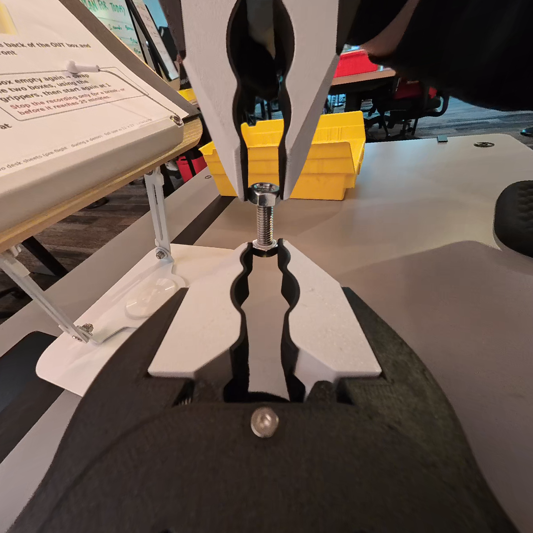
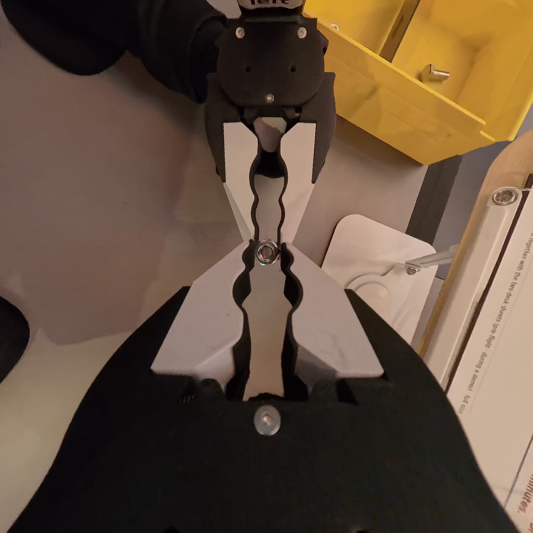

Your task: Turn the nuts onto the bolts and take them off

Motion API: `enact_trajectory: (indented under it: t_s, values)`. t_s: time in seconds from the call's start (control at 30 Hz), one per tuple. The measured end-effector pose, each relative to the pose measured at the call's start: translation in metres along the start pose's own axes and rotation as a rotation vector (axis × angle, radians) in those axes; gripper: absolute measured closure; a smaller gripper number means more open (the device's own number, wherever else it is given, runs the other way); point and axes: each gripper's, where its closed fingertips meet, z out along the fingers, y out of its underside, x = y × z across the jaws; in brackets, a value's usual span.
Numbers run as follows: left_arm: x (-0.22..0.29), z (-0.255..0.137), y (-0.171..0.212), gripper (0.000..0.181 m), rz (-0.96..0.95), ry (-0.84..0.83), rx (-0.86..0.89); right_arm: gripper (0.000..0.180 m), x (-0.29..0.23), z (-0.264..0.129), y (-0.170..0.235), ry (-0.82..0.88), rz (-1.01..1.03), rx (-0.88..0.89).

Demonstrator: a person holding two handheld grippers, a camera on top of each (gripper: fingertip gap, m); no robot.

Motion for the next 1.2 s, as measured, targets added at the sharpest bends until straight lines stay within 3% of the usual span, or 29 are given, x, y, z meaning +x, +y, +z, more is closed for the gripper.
enact_trajectory:
  t_s: [0.33, 0.83, 1.0, 1.2]
  values:
    - [-0.002, 0.001, 0.001, 0.166, 0.026, -0.033, -0.015, 0.164, 0.002, 0.0, 0.002, -0.042, 0.115, 0.073]
    - [-0.009, 0.006, 0.008, 0.166, 0.015, -0.077, -0.044, 0.164, 0.011, 0.003, 0.011, 0.106, 0.458, 0.109]
    - [-0.008, 0.007, 0.009, 0.166, 0.015, -0.072, -0.049, 0.163, 0.011, 0.003, 0.014, 0.131, 0.465, 0.114]
    - [-0.007, 0.006, 0.004, 0.166, -0.008, -0.062, -0.022, 0.146, 0.013, -0.001, 0.012, 0.155, 0.455, 0.125]
